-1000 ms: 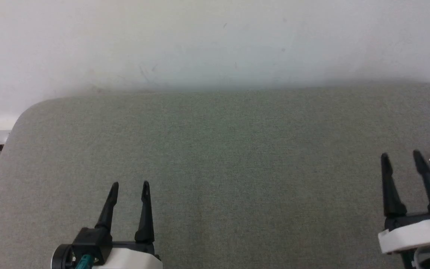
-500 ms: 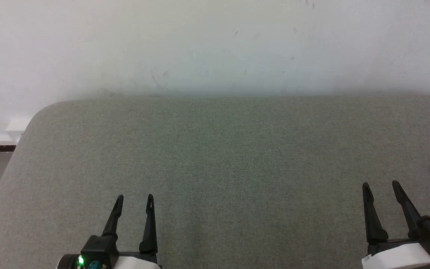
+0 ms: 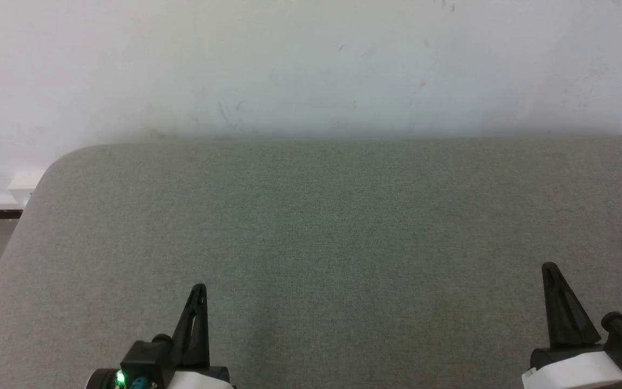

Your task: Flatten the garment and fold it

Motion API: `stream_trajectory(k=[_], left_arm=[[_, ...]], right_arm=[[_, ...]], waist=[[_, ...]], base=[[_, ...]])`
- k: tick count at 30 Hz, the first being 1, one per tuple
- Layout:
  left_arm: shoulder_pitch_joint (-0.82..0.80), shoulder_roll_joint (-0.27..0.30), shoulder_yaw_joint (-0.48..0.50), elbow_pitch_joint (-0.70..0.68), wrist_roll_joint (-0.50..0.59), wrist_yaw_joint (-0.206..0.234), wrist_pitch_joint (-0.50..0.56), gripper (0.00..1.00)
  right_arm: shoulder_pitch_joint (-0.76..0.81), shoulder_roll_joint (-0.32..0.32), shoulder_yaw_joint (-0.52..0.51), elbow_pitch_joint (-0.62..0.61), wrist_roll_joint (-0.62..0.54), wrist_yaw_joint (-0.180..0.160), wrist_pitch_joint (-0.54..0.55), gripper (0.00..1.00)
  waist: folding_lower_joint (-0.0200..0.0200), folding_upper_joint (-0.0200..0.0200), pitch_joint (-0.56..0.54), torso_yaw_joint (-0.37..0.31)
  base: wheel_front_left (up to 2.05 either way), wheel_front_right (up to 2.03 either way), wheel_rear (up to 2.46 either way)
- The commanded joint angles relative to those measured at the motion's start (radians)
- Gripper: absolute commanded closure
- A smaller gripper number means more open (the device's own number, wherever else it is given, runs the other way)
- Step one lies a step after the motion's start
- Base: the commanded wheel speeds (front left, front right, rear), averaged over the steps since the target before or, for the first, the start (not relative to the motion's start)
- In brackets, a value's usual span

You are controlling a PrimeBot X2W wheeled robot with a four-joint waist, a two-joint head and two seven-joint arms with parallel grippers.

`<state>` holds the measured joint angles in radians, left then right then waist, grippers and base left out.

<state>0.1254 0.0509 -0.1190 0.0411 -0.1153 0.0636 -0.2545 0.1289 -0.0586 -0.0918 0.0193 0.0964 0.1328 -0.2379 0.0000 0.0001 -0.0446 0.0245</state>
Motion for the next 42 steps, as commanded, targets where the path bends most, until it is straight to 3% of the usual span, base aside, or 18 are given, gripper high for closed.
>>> stream_trajectory(k=[1,42], left_arm=[[-0.003,0.000,0.002,-0.001,0.002,-0.001,0.004,1.00],[-0.043,0.000,0.040,-0.014,0.039,-0.022,0.086,1.00]], right_arm=[[-0.003,0.000,0.002,0.000,-0.002,0.000,0.005,1.00],[-0.044,0.003,0.031,-0.007,-0.033,-0.001,0.081,1.00]], waist=[[0.0000,-0.0001,0.001,0.000],[0.0000,-0.0001,0.015,-0.008]], base=[[0.00,0.00,0.00],[0.00,0.00,0.00]])
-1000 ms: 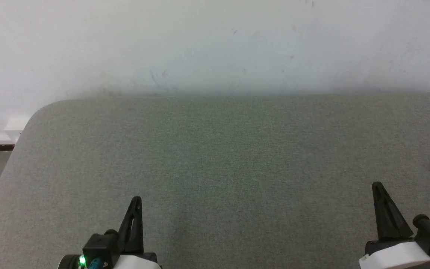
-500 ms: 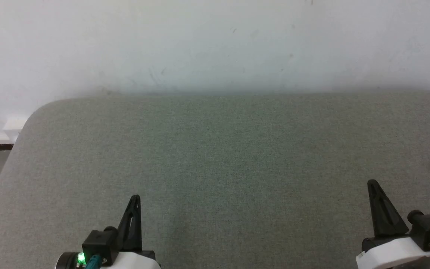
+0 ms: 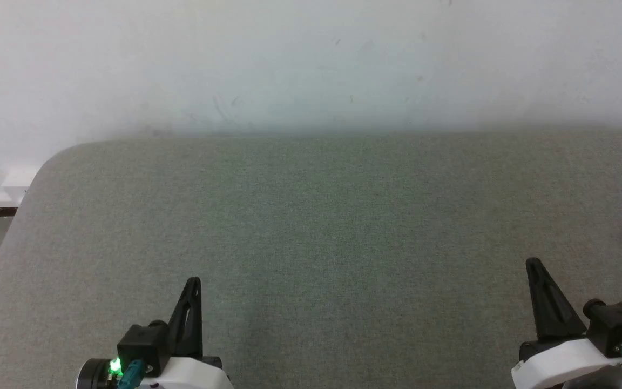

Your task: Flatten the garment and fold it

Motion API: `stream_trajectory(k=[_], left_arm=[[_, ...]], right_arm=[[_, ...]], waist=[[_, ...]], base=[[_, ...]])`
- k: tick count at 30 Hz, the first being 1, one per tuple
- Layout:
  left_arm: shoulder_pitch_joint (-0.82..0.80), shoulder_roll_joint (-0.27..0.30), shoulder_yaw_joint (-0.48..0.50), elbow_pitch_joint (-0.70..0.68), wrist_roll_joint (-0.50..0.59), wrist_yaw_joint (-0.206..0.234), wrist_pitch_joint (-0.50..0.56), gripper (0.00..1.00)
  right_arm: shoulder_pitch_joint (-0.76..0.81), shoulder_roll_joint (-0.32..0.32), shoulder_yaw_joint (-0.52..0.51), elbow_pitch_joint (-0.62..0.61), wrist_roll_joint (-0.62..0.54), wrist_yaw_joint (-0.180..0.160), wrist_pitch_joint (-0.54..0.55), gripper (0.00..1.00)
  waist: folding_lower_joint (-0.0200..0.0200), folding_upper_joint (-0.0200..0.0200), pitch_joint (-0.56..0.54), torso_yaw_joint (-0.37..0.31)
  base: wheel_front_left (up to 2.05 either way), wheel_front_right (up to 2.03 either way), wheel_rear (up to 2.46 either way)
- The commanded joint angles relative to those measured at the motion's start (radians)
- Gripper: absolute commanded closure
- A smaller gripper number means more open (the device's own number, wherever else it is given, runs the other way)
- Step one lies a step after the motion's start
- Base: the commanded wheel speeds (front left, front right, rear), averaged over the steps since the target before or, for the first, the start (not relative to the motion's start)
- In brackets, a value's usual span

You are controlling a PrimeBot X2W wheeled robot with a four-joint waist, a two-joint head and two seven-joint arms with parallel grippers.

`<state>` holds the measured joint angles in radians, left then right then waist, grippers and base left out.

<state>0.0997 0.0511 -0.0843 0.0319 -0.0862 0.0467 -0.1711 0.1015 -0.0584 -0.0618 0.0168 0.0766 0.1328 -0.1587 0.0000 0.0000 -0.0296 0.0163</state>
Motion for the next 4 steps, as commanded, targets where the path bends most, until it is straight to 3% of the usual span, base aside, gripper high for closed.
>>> stream_trajectory(k=[1,4], left_arm=[[-0.018,0.000,0.007,-0.005,0.011,-0.005,0.005,1.00],[-0.021,0.000,0.009,-0.006,0.014,-0.007,0.011,1.00]], right_arm=[[-0.018,0.003,0.002,-0.004,-0.014,-0.001,0.004,1.00],[-0.021,0.003,0.004,-0.005,-0.016,-0.001,0.009,1.00]], waist=[[0.0000,0.0000,0.000,0.000],[0.0000,0.0000,0.001,-0.001]], base=[[0.00,0.00,0.00],[0.00,0.00,0.00]])
